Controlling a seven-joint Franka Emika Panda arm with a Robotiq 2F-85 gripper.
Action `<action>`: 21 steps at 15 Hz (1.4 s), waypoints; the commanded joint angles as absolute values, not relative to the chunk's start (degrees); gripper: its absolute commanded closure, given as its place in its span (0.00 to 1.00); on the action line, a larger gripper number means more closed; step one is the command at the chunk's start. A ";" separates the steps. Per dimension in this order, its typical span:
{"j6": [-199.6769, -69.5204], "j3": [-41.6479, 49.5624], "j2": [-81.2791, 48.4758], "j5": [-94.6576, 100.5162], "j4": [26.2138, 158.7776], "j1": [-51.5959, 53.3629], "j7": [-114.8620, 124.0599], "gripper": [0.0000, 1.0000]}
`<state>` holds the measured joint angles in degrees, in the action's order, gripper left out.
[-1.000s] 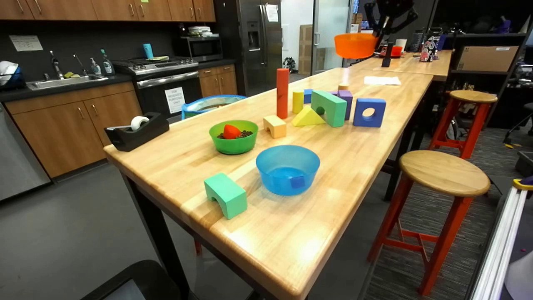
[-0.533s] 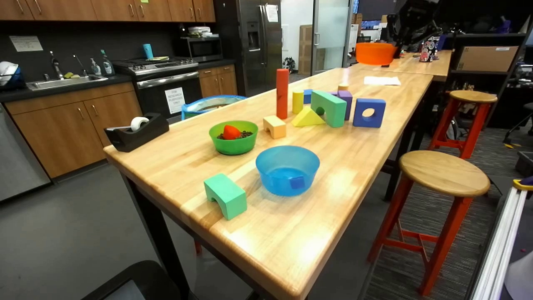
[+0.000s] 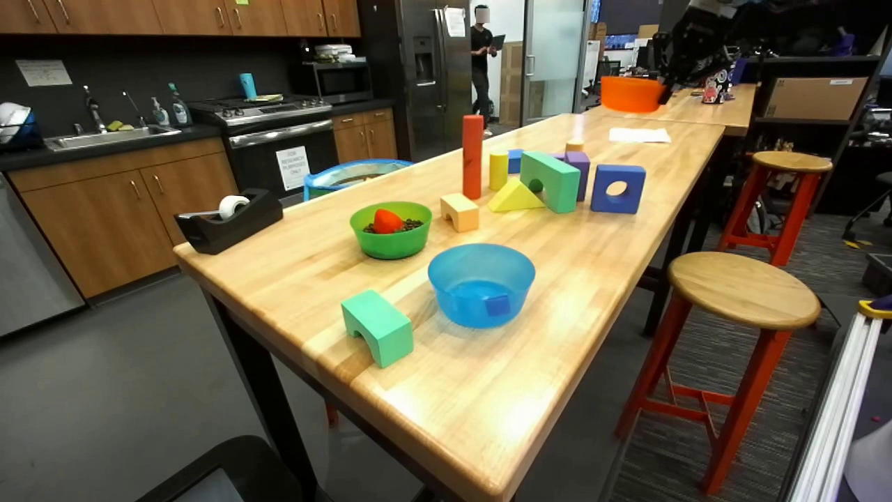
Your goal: Move the orange bowl to the right
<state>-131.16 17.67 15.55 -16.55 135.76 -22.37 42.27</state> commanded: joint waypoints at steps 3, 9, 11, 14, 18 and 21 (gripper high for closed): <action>-130.79 19.24 8.14 -22.38 130.33 -21.78 42.14 0.99; -130.44 19.38 1.49 -24.64 125.86 -21.67 42.35 0.99; -130.25 19.57 -0.42 -25.44 124.57 -21.79 42.01 0.99; -129.70 20.14 -3.18 -27.12 122.73 -22.30 41.21 0.99; -129.08 21.16 -7.24 -31.22 121.18 -23.15 38.96 0.99; -128.60 21.48 -9.98 -33.64 120.36 -23.74 37.22 0.99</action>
